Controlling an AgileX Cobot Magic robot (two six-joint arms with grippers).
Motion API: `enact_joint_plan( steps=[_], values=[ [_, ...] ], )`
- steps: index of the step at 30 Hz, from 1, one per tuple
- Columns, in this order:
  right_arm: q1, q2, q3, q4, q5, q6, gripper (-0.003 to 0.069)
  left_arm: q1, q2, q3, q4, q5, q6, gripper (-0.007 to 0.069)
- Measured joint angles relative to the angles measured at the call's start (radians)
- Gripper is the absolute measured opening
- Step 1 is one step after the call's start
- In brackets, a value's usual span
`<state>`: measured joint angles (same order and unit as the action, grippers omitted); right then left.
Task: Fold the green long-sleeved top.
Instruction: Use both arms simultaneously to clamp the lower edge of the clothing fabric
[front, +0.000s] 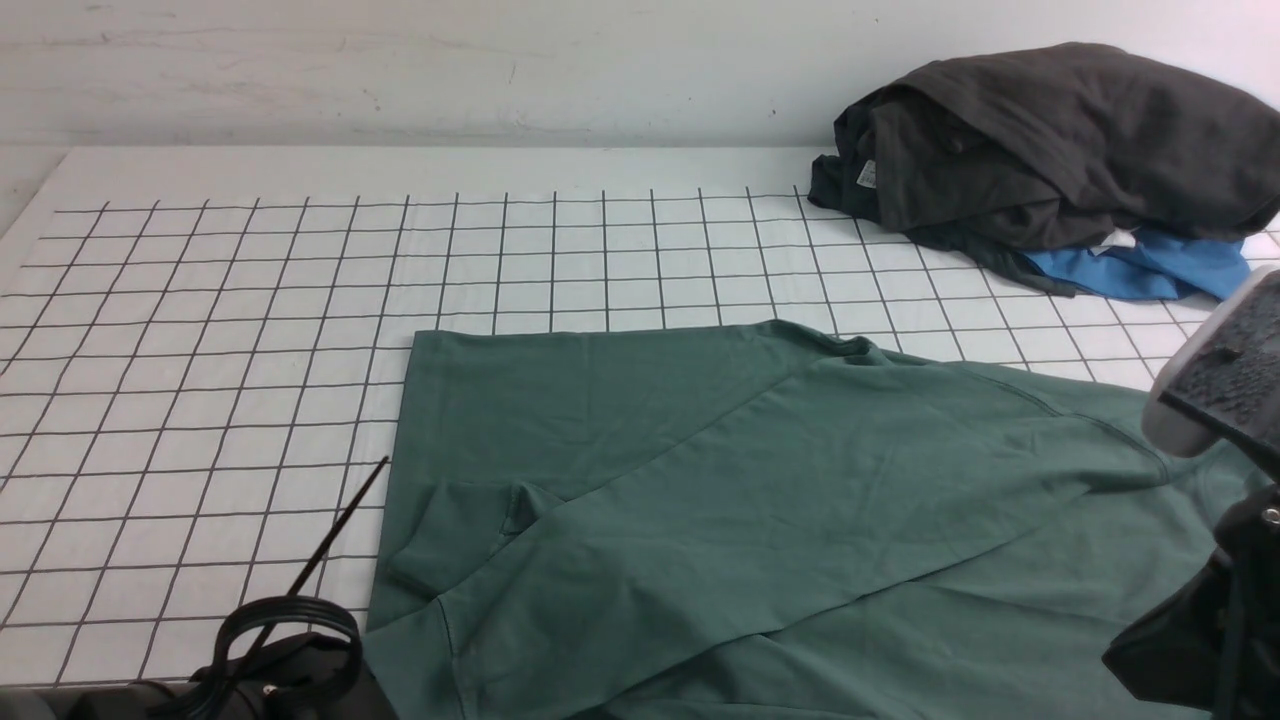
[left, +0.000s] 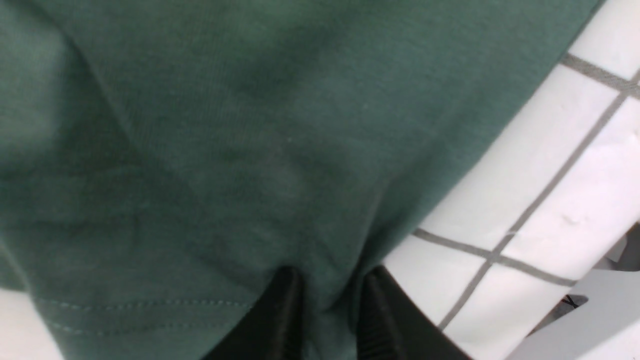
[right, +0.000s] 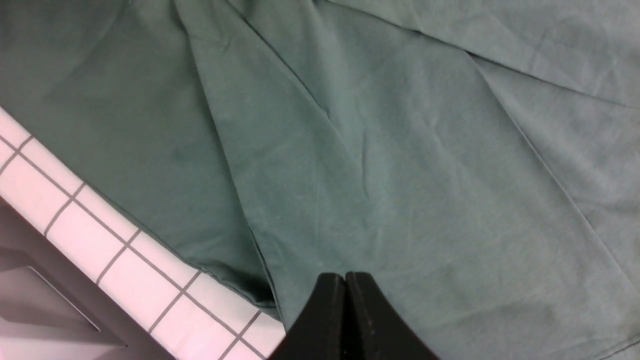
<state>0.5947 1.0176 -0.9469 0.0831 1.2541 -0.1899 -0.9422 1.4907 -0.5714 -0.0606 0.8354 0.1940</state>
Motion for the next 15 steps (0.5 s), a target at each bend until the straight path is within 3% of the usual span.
enact_joint_plan(
  steps=[10, 15],
  values=[
    [0.0, 0.0, 0.0, 0.0, -0.001, -0.018, -0.0015, 0.0, 0.015, -0.031, -0.015, 0.014, 0.001, 0.0026],
    [0.0, 0.0, 0.0, 0.0, -0.001, -0.02, -0.0015, 0.0, 0.018, -0.052, -0.02, 0.024, 0.001, 0.0013]
  ],
)
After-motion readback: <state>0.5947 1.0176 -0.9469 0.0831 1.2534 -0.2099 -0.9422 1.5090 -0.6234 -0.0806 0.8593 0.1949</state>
